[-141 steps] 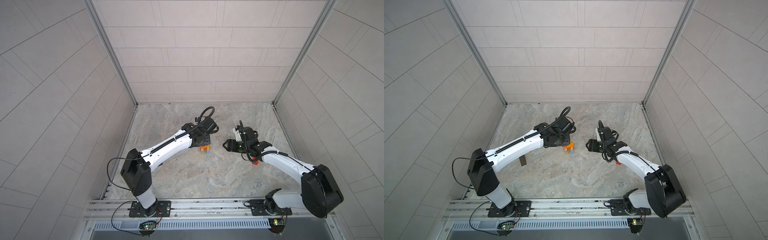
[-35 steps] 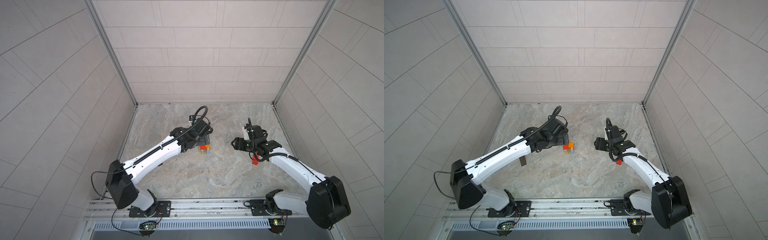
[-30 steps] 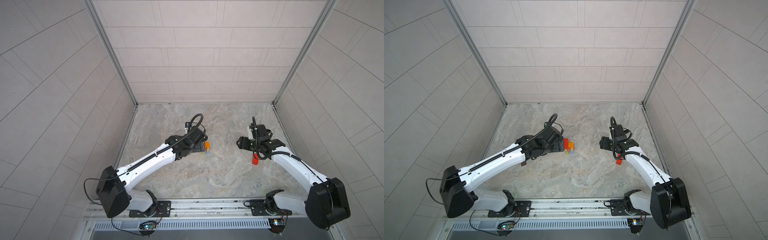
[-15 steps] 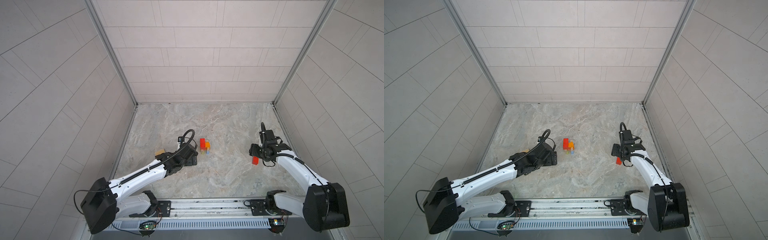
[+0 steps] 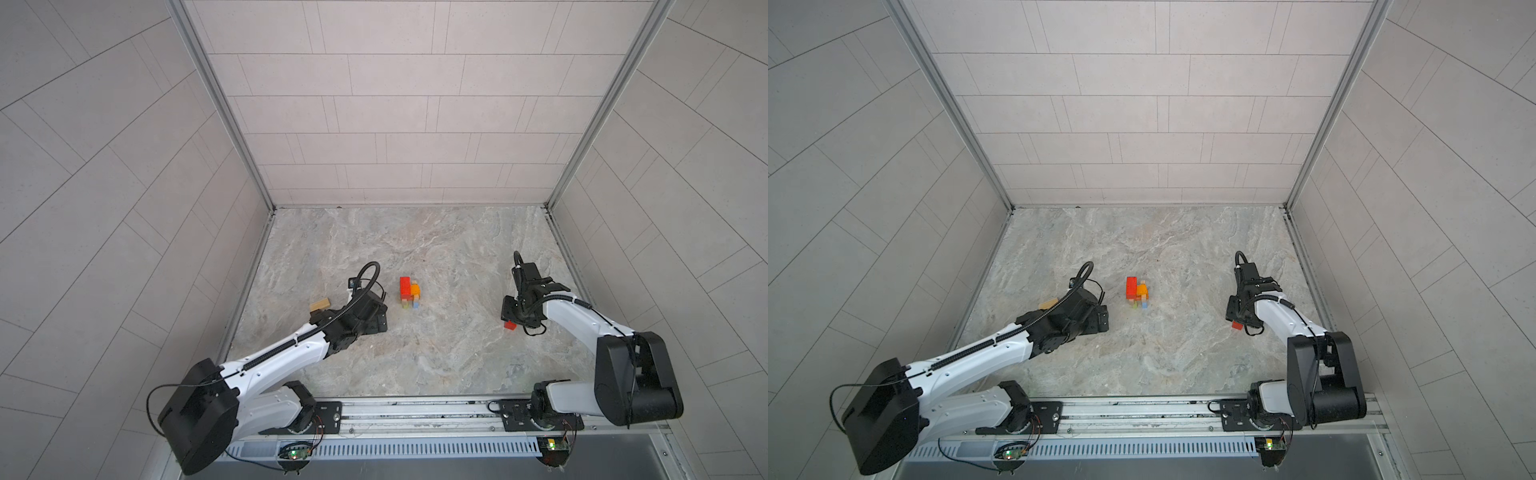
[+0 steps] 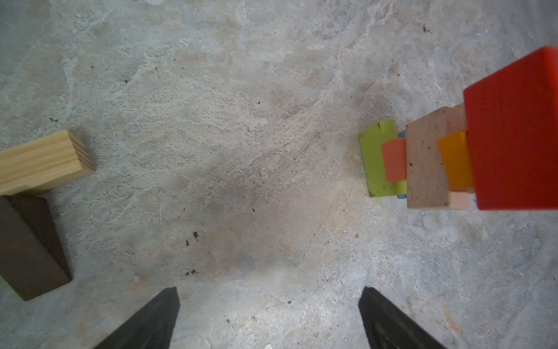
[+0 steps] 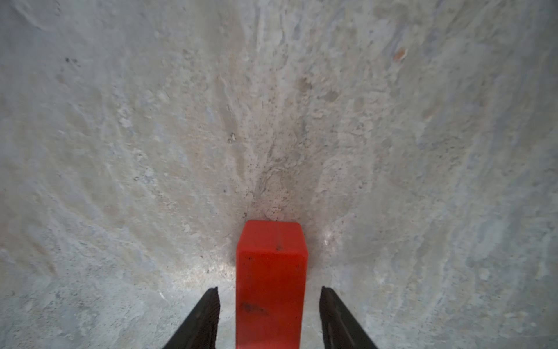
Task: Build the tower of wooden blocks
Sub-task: 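Raise the left gripper from the stack while the right gripper grasps the loose red block, then lift the second red block with the right gripper and carry it toward the stack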
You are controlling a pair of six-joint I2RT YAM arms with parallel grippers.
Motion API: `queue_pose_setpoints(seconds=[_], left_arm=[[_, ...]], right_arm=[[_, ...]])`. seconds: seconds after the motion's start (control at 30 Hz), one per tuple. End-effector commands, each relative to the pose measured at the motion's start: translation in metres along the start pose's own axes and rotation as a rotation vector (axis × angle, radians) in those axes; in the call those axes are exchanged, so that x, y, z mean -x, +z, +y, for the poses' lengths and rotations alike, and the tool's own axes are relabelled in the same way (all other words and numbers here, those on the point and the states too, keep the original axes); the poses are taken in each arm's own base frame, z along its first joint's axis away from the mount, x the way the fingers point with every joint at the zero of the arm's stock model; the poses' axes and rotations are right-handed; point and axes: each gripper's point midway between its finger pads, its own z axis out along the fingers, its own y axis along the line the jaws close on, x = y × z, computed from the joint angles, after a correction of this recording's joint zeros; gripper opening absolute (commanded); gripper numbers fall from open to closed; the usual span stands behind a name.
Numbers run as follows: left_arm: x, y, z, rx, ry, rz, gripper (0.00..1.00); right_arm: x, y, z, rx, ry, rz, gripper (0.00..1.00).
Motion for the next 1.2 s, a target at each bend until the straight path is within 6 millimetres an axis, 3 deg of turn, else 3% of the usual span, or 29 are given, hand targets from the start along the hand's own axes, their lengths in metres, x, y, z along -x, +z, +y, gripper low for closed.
queue_pose_setpoints(seconds=[0.0, 0.4, 0.67, 0.9, 1.17], left_arm=[[-0.001, 0.002, 0.003, 0.003, 0.004, 0.002, 1.0], [0.002, 0.004, 0.017, 0.043, -0.023, 0.003, 1.0], [0.005, 0.003, 0.021, 0.06, -0.032, -0.003, 1.0], [0.01, 0.001, 0.026, 0.069, -0.025, -0.005, 1.0], [0.019, -0.004, 0.028, 0.071, -0.048, -0.024, 1.0]], right_arm=[[0.003, -0.002, -0.002, -0.013, 0.001, -0.007, 0.5], [0.011, -0.023, 0.001, 0.008, -0.016, -0.054, 0.27], [0.019, -0.048, 0.016, 0.051, -0.056, -0.081, 0.24], [0.028, -0.088, 0.059, 0.126, -0.155, -0.116, 0.24], [0.037, -0.132, 0.132, 0.236, -0.248, -0.187, 0.25]])
